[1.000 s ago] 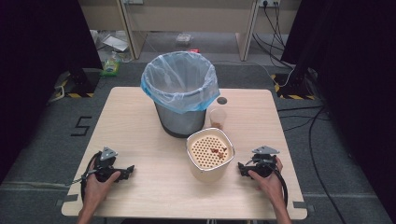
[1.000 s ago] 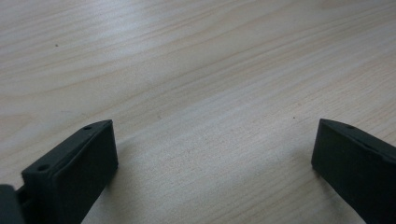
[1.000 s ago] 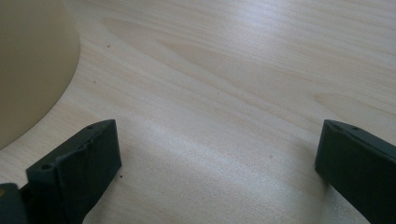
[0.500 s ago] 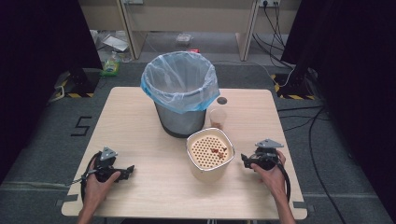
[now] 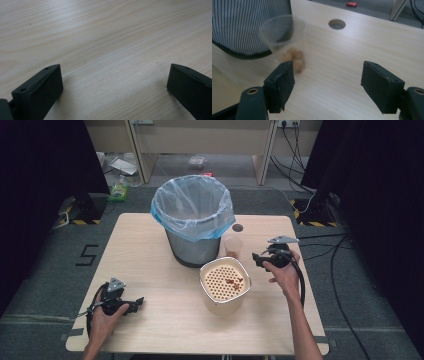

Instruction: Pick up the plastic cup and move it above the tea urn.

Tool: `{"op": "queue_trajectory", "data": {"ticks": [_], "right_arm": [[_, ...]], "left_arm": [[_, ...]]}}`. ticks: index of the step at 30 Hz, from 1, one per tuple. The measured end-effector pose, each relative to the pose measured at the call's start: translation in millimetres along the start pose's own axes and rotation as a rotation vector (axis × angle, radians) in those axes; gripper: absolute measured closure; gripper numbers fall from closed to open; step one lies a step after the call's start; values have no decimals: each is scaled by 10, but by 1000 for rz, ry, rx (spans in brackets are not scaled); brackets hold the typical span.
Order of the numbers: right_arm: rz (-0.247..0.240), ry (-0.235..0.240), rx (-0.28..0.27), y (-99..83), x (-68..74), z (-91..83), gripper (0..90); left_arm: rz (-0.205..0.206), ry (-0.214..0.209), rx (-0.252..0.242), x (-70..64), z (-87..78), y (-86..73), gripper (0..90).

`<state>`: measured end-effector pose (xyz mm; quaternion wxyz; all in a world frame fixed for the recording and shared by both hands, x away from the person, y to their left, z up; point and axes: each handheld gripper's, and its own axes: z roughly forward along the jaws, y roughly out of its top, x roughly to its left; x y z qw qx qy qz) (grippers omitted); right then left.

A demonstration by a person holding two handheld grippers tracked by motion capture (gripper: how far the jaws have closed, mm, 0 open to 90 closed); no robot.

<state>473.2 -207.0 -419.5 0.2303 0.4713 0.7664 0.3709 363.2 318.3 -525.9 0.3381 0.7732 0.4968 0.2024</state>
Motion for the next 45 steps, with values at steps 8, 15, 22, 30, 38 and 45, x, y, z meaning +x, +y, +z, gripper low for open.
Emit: {"op": "queue_trajectory", "data": {"ticks": [8, 15, 22, 30, 38, 45], "right_arm": [[-32, 32, 22, 291, 88, 176, 372], [-43, 45, 59, 459, 156, 466, 481], [-69, 26, 134, 485, 187, 661, 558], [-48, 40, 198, 393, 126, 786, 749], [-70, 47, 123, 359, 85, 648, 866], [-135, -24, 48, 403, 36, 392, 868]], "left_arm": [[-1, 0, -2, -1, 2, 0, 0], [-1, 0, -1, -1, 1, -1, 0], [1, -1, -1, -2, -3, -4, 0], [2, -1, -1, -2, -4, -5, 0], [2, -2, -1, -3, -5, -5, 0], [2, -1, -1, -3, -5, -5, 0]]}}
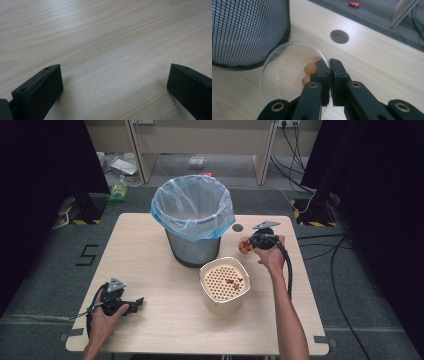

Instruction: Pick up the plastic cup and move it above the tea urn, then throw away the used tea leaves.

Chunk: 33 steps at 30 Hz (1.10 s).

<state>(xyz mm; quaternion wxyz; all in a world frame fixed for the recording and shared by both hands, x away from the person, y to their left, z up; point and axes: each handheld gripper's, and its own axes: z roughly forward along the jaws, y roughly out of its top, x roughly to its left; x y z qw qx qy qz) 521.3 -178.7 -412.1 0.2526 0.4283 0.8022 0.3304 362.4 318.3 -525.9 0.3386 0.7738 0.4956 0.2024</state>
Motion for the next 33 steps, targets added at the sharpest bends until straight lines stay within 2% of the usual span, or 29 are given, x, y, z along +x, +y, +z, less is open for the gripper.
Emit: {"op": "queue_trajectory", "data": {"ticks": [3, 5, 7, 8, 11, 14, 16, 23, 24, 29, 30, 31, 33], "right_arm": [[-13, -18, -21, 7, -19, -84, 868], [-18, -52, -43, 7, -23, -198, 867], [-23, -58, -50, 16, -24, -243, 868], [-28, -66, -77, 33, -36, -342, 867], [-42, -79, -93, 39, -39, -406, 867], [-63, -95, -144, 40, -5, -547, 867], [-73, -99, -150, 41, 5, -571, 866], [-120, -118, -223, 22, 155, -774, 866], [-145, -131, -234, 18, 203, -822, 866], [-181, -139, -271, 0, 312, -905, 866], [-210, -152, -290, -8, 385, -949, 866], [-210, -152, -290, -8, 385, -949, 866], [-248, -173, -316, -14, 477, -1005, 867]], "left_arm": [[0, 0, 0, 0, 0, 0, 0], [0, 0, 0, 0, 0, 0, 0], [0, 0, 0, -1, 0, 0, 0], [0, 0, 0, 0, 0, 0, 0], [-1, 0, 0, 0, 0, 0, 0], [-1, 0, 0, 0, 0, 0, 0], [0, 0, 0, 0, 0, 0, 0], [0, 0, 0, -1, -1, 0, 0], [0, 0, 0, -1, 0, 0, 0], [0, 0, 0, 0, 0, 0, 0], [-1, 0, 0, -1, 0, 0, 0], [0, 0, 0, 0, 0, 0, 0], [0, 0, 0, -1, 0, 0, 0]]}}
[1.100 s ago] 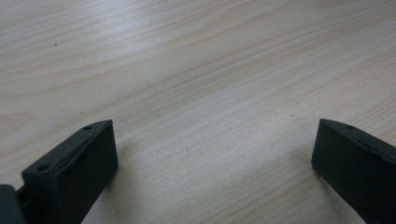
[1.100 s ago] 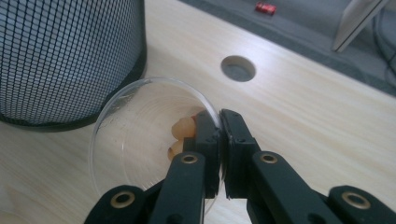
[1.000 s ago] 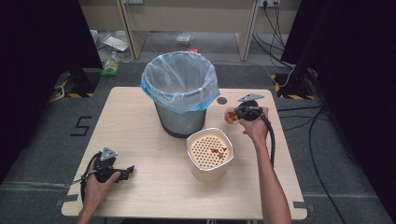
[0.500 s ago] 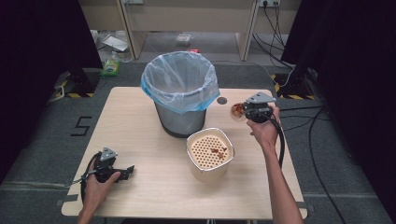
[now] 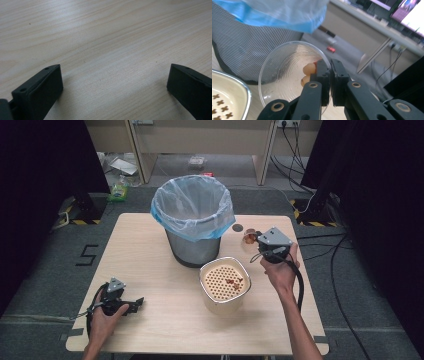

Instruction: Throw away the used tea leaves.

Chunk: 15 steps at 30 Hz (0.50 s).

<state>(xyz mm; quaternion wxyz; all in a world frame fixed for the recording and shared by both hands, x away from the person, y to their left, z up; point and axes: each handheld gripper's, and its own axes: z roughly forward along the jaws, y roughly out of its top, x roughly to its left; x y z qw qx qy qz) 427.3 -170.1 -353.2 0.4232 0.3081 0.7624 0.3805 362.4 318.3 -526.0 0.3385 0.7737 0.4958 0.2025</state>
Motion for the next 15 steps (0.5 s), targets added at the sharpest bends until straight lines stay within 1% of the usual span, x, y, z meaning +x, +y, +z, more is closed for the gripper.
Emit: {"op": "queue_trajectory", "data": {"ticks": [3, 4, 6, 7, 8, 9, 10, 11, 12, 13, 15], "right_arm": [[-51, -13, -60, 49, 145, -116, 867], [-51, -13, -60, 49, 145, -116, 867], [-88, -29, -89, 74, 225, -178, 867], [-124, -44, -116, 95, 310, -243, 867], [-124, -44, -116, 95, 310, -243, 867], [-141, -48, -129, 101, 351, -272, 867], [-165, -55, -139, 105, 393, -298, 867], [-230, -79, -148, 112, 482, -338, 868], [-257, -93, -158, 112, 523, -356, 868], [-257, -93, -158, 112, 523, -356, 868], [-306, -117, -179, 110, 602, -388, 868]], "left_arm": [[0, 0, 0, 0, -1, 0, 0], [1, 1, 0, -1, -1, 0, 0], [1, 0, 1, -1, -2, 0, 0], [1, 0, 0, -1, -1, 0, 0], [2, 0, 0, -1, -2, 0, 0], [4, 2, 0, -3, -4, -1, 0], [4, 2, -1, -6, -5, -3, 0], [4, 1, -1, -7, -6, -4, 0], [4, 1, -1, -7, -6, -4, 0], [3, 1, -1, -7, -6, -5, 0], [3, 2, -2, -9, -8, -7, 0]]}}
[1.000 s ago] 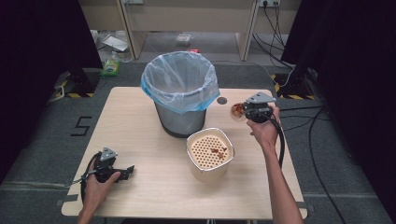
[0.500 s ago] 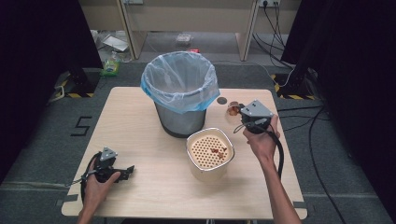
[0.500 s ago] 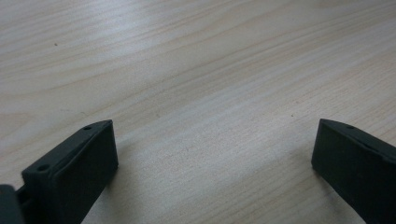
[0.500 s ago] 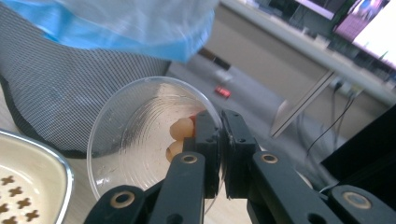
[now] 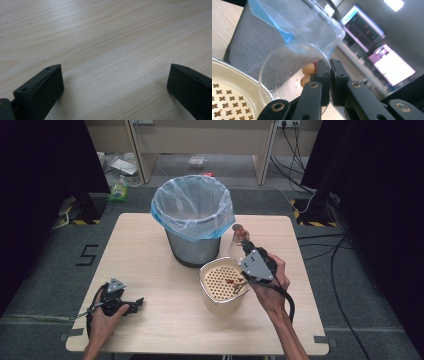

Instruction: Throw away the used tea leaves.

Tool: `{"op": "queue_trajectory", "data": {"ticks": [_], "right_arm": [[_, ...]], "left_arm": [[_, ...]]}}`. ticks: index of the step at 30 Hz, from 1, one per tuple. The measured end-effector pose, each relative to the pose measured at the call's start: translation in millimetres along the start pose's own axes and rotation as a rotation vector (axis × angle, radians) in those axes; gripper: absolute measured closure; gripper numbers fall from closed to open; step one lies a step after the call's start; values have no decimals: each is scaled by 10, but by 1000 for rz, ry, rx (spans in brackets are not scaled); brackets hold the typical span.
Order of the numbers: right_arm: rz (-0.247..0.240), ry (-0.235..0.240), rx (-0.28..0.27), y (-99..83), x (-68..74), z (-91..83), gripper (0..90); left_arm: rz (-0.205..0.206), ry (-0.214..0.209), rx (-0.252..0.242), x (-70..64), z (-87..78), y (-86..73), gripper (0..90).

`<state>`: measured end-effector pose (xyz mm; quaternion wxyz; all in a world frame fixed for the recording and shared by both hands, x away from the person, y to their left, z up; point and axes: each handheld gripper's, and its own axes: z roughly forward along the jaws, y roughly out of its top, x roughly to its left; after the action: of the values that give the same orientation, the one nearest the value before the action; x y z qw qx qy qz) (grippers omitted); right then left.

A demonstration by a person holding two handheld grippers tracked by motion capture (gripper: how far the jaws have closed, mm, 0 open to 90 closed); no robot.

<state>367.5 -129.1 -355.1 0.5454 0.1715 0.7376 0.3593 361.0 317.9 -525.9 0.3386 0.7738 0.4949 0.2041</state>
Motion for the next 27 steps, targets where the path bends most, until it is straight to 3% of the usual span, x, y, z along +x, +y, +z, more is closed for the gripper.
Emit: {"op": "queue_trajectory", "data": {"ticks": [1, 2, 3, 6, 7, 9, 13, 14, 18, 19, 20, 21, 25, 27], "right_arm": [[-33, -16, -10, 10, 37, -17, 869], [-107, -45, -27, 14, 130, -35, 869], [-107, -45, -27, 14, 130, -35, 869], [-175, -72, -46, 4, 265, -58, 870], [-227, -96, -66, 4, 338, -76, 870], [-291, -105, -56, -2, 385, -59, 870], [-301, -117, -66, -31, 426, -48, 871], [-344, -144, -91, -10, 442, -66, 872], [-367, -152, -90, -10, 460, -56, 872], [-425, -179, -112, 7, 513, -86, 873], [-425, -179, -112, 7, 513, -86, 873], [-457, -195, -124, 11, 547, -94, 873], [-502, -208, -128, 8, 604, -89, 874], [-493, -214, -133, -1, 614, -87, 874]], "left_arm": [[0, 0, 0, 0, -1, 0, 0], [0, 0, 0, -1, -2, -1, 0], [0, 0, 0, -1, -2, -2, 0], [1, -1, 1, -1, -4, -3, 0], [0, -1, 1, -1, -3, -3, 0], [1, 0, 1, -2, -4, -3, 0], [0, 0, 1, -2, -5, -4, 0], [0, 0, 1, -2, -5, -4, 0], [0, 0, 1, -2, -5, -4, 0], [1, 0, 1, -2, -5, -4, 0], [0, 0, 1, -2, -5, -4, 0], [1, -1, 1, -2, -5, -4, 0], [1, 0, 1, -3, -6, -5, 0], [0, 0, 2, -2, -6, -5, 0]]}}
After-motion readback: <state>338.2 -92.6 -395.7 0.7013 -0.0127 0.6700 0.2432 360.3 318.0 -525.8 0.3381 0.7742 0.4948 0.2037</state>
